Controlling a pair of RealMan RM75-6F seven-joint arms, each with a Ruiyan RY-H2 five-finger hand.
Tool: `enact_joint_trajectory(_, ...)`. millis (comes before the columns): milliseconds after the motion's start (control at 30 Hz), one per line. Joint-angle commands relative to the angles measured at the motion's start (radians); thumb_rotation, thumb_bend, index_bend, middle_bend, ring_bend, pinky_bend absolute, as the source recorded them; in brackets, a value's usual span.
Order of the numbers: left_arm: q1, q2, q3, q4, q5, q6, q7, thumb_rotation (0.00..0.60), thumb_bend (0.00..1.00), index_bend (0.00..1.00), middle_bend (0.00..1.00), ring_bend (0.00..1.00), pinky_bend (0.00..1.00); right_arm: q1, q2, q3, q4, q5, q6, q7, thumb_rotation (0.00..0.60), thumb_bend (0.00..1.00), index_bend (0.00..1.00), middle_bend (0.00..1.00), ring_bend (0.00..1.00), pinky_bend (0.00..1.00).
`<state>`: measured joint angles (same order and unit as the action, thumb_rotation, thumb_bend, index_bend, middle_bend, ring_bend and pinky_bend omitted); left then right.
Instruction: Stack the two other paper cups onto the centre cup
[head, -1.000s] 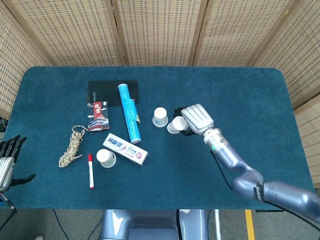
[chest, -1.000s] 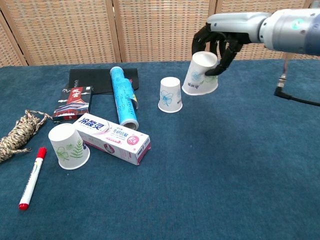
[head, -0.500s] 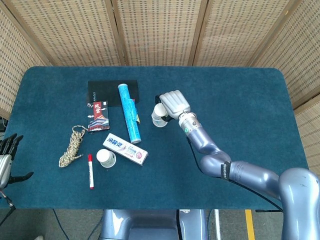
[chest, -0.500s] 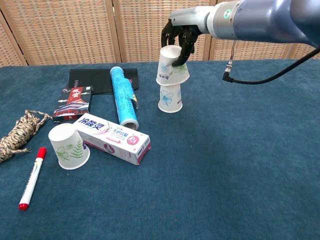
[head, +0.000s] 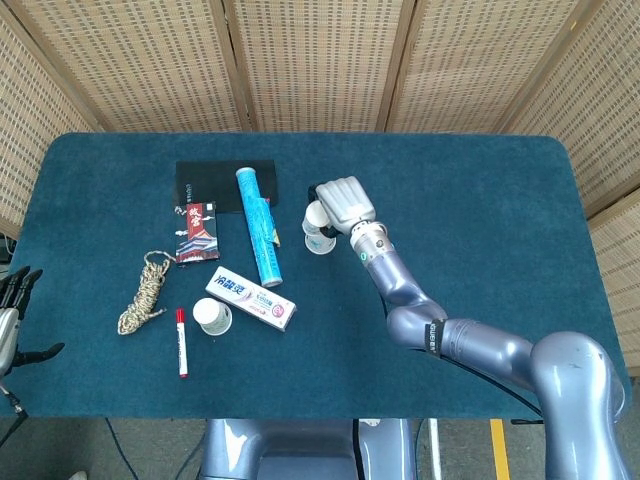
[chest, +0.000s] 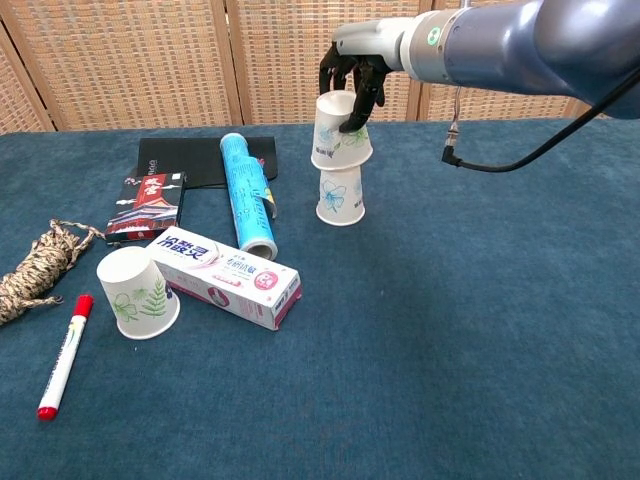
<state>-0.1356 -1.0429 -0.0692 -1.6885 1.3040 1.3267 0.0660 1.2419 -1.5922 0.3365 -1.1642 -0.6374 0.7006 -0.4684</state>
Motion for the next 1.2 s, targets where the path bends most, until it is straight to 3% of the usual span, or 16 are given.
enact_joint_trajectory(33, -0.001, 0.000, -0.001, 0.001, -0.002, 0.000, -0.001, 0.600, 0.00, 0.00, 0.00, 0.00, 0.00, 0.006, 0.022, -0.009, -0.017, 0.058, -0.054, 0.000, 0.600, 0.10, 0.18, 0.22, 0.24, 0.31)
enact_joint_trajectory(100, -0.001, -0.002, -0.003, 0.004, -0.005, 0.001, 0.000, 0.600, 0.00, 0.00, 0.00, 0.00, 0.00, 0.016, 0.042, -0.018, -0.033, 0.108, -0.085, -0.008, 0.600, 0.00, 0.06, 0.08, 0.11, 0.17)
enact_joint_trajectory(167, -0.001, -0.002, -0.003, 0.004, -0.006, 0.001, -0.001, 0.600, 0.00, 0.00, 0.00, 0.00, 0.00, 0.026, 0.059, -0.026, -0.053, 0.141, -0.096, -0.015, 0.600, 0.00, 0.01, 0.01, 0.04, 0.09)
enact_joint_trajectory(400, -0.001, -0.004, -0.003, 0.004, -0.005, 0.004, -0.001, 0.600, 0.00, 0.00, 0.00, 0.00, 0.00, 0.013, 0.127, -0.034, -0.154, 0.107, -0.024, 0.010, 0.600, 0.00, 0.00, 0.00, 0.00, 0.00)
enact_joint_trajectory(533, -0.001, -0.006, 0.000, 0.009, 0.008, 0.009, -0.006, 0.600, 0.00, 0.00, 0.00, 0.00, 0.00, -0.058, 0.191, -0.071, -0.230, -0.030, 0.038, 0.042, 0.600, 0.00, 0.00, 0.00, 0.00, 0.00)
enact_joint_trajectory(667, 0.001, -0.015, 0.006, 0.020, 0.038, 0.024, -0.012, 0.600, 0.00, 0.00, 0.00, 0.00, 0.00, -0.184, 0.249, -0.145, -0.259, -0.311, 0.156, 0.135, 0.600, 0.00, 0.00, 0.00, 0.00, 0.00)
enact_joint_trajectory(800, 0.004, -0.025, 0.014, 0.032, 0.072, 0.042, -0.018, 0.600, 0.00, 0.00, 0.00, 0.00, 0.00, -0.295, 0.270, -0.230, -0.192, -0.604, 0.304, 0.296, 0.600, 0.00, 0.03, 0.00, 0.00, 0.00)
enact_joint_trajectory(900, 0.004, -0.035, 0.020, 0.043, 0.099, 0.053, -0.020, 0.600, 0.00, 0.00, 0.00, 0.00, 0.00, -0.365, 0.277, -0.295, -0.112, -0.747, 0.404, 0.403, 0.600, 0.00, 0.03, 0.00, 0.00, 0.00)
enact_joint_trajectory(1067, 0.001, -0.056, 0.033, 0.070, 0.148, 0.068, -0.025, 0.600, 0.00, 0.00, 0.00, 0.00, 0.00, -0.497, 0.297, -0.380, -0.055, -0.842, 0.529, 0.496, 0.600, 0.00, 0.03, 0.00, 0.00, 0.00)
enact_joint_trajectory(1200, -0.021, -0.077, 0.040, 0.104, 0.198, 0.058, -0.044, 0.600, 0.00, 0.00, 0.00, 0.00, 0.00, -0.639, 0.338, -0.415, -0.179, -0.792, 0.613, 0.418, 0.600, 0.00, 0.03, 0.00, 0.00, 0.00)
